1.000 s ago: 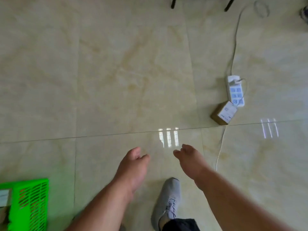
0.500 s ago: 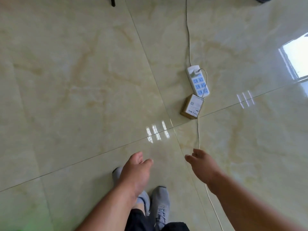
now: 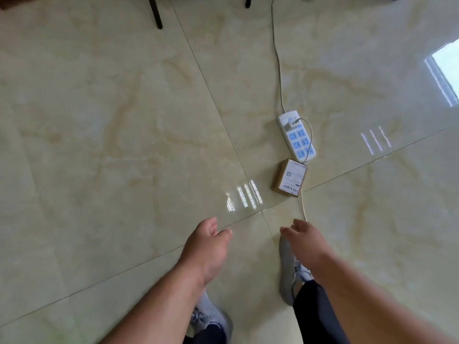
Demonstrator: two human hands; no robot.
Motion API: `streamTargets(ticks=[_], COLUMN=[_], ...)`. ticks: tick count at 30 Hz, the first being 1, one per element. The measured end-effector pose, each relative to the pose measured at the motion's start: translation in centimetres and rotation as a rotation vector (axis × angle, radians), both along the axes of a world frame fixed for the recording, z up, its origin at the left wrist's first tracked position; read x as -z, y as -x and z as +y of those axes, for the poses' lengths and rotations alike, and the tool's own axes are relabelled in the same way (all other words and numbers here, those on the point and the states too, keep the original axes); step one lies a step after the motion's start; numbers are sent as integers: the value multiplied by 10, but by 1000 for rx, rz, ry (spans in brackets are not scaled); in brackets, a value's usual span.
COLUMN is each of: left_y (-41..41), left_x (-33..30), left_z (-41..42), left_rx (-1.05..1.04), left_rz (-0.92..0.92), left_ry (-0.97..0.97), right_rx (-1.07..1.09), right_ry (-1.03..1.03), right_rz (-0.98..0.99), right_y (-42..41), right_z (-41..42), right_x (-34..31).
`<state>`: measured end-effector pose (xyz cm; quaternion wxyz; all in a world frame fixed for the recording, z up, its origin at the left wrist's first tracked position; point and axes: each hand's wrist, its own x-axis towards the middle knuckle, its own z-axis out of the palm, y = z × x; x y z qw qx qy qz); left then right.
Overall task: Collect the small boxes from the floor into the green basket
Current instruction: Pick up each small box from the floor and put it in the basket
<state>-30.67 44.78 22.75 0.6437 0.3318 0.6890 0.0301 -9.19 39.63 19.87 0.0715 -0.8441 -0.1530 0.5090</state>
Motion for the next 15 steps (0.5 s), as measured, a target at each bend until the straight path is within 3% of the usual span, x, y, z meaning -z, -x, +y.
streamTargets(ticks=[8,15], left_y=[-93,-193], left_x=[55,140], left_z=[34,60], left_rx=[53,151], left_rz=[64,161], left_ry=[25,61], right_rx=[19,66], right_ry=[56,114], right_rz=[27,123], right_y=[-93,-168], right_z=[41,49], right_x=[50,127])
